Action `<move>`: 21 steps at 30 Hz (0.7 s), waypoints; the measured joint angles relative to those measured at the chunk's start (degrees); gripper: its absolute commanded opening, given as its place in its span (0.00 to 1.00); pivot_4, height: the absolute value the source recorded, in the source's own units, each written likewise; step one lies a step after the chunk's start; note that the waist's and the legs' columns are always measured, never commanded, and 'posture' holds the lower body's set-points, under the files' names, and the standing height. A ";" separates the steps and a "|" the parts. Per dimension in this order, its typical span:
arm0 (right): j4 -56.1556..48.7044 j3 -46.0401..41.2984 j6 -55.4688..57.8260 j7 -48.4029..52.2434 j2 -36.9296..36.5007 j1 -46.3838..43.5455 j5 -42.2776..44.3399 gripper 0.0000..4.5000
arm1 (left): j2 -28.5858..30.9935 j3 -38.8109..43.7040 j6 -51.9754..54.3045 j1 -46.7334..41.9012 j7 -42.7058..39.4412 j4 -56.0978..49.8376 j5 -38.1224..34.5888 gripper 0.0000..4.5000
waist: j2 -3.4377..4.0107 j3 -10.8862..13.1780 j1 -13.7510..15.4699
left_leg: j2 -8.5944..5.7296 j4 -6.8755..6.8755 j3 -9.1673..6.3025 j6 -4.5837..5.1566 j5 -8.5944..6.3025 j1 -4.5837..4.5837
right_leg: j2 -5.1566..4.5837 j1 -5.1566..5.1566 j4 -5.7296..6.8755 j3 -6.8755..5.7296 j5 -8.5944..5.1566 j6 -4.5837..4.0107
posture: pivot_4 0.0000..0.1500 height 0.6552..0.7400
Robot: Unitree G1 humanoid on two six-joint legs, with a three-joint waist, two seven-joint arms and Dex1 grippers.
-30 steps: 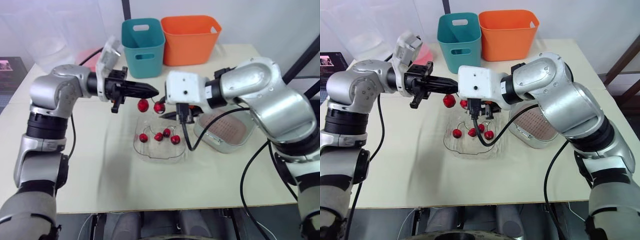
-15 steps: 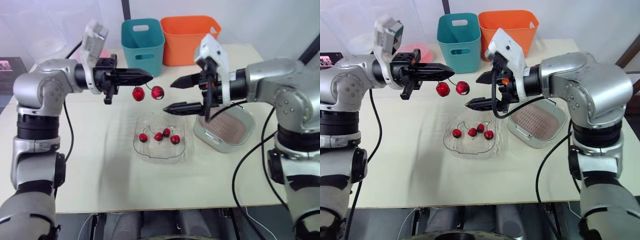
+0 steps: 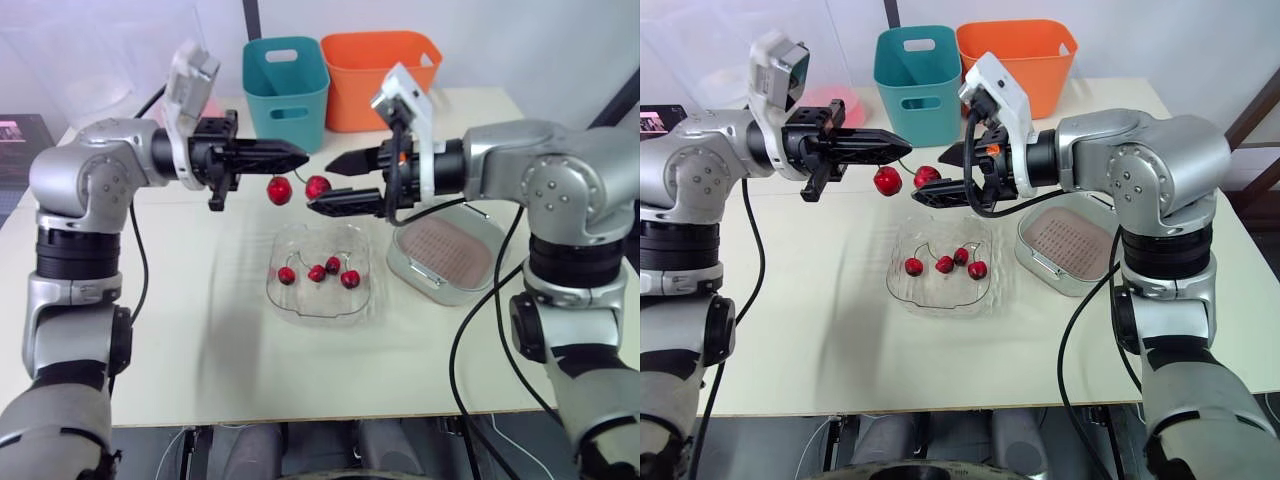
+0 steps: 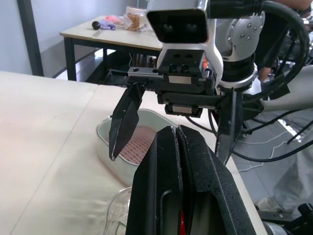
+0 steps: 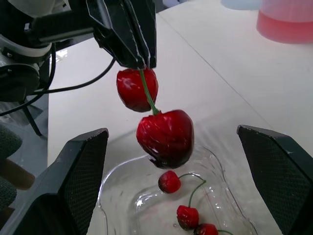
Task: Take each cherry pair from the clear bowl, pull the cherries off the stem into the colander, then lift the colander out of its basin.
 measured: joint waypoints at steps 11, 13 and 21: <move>0.90 1.48 -0.29 -2.40 1.01 -0.01 2.52 0.82 | -0.38 0.00 -0.07 -0.14 0.15 0.00 0.01 0.00 | 0.00 0.00 -0.06 | 0.00 0.00 0.00 0.00 0.00 0.00 | 0.00 -0.01 0.00 0.00 0.00 0.00 | 1.00 1.00; 1.02 1.65 -0.62 -2.63 1.06 -0.01 2.67 0.60 | -0.39 0.00 -0.09 -0.14 0.18 0.00 0.01 0.00 | 0.00 0.00 -0.04 | 0.00 0.00 0.00 0.00 0.00 0.00 | 0.00 0.00 0.00 0.00 0.00 0.00 | 1.00 1.00; 1.79 1.82 -1.43 -3.71 1.05 -0.23 3.24 0.08 | -0.40 0.00 -0.10 -0.14 0.36 -0.01 0.01 0.00 | 0.00 0.00 -0.05 | 0.00 0.00 0.00 0.00 0.00 0.00 | 0.00 -0.01 0.00 0.00 0.00 0.00 | 1.00 1.00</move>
